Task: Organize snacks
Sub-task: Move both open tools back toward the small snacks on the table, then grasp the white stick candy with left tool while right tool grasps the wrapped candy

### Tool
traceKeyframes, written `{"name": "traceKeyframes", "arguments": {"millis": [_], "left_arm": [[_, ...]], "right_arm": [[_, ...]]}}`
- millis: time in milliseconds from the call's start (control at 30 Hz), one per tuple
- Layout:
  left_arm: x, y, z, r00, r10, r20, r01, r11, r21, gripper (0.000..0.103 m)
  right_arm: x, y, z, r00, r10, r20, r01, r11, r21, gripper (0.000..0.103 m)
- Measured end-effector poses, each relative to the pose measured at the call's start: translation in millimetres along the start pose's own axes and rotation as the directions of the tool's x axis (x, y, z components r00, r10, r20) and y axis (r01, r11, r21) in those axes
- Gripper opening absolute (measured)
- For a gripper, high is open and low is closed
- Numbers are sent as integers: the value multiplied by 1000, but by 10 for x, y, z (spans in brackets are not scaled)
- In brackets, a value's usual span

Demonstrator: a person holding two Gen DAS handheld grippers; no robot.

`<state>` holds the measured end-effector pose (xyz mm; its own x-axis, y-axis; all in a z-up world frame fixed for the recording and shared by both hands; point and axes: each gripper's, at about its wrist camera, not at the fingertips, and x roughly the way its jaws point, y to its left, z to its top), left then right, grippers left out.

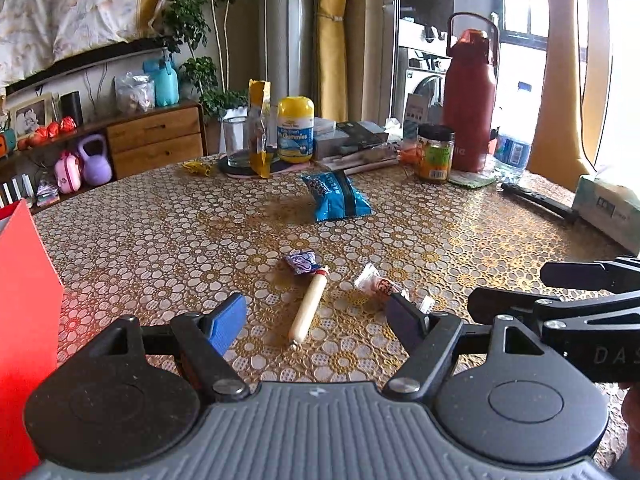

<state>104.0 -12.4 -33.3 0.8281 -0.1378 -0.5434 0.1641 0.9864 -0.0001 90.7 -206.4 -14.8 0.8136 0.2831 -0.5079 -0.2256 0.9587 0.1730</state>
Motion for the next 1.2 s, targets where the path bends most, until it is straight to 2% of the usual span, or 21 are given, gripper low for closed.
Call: {"name": "traceKeyframes", "arguments": {"millis": [267, 533, 700, 833, 967, 1200], "left_arm": [[238, 32, 51, 999, 3, -38, -3, 1000, 2, 77], [432, 44, 38, 996, 1, -84, -1, 1000, 4, 61], [530, 76, 32, 994, -1, -108, 1, 1000, -4, 41], [574, 115, 6, 993, -4, -120, 2, 1000, -17, 31], [565, 139, -3, 993, -5, -116, 2, 1000, -22, 16], [453, 178, -62, 994, 2, -112, -5, 1000, -30, 12]], "right_arm": [[178, -42, 46, 1000, 18, -15, -18, 1000, -1, 89], [305, -64, 78, 999, 26, -27, -26, 1000, -3, 89], [358, -66, 80, 999, 29, -33, -29, 1000, -1, 89], [419, -49, 94, 999, 32, -44, -33, 999, -7, 90], [485, -10, 97, 998, 40, -55, -41, 999, -24, 90], [645, 73, 143, 996, 44, -72, -48, 997, -54, 89]]}}
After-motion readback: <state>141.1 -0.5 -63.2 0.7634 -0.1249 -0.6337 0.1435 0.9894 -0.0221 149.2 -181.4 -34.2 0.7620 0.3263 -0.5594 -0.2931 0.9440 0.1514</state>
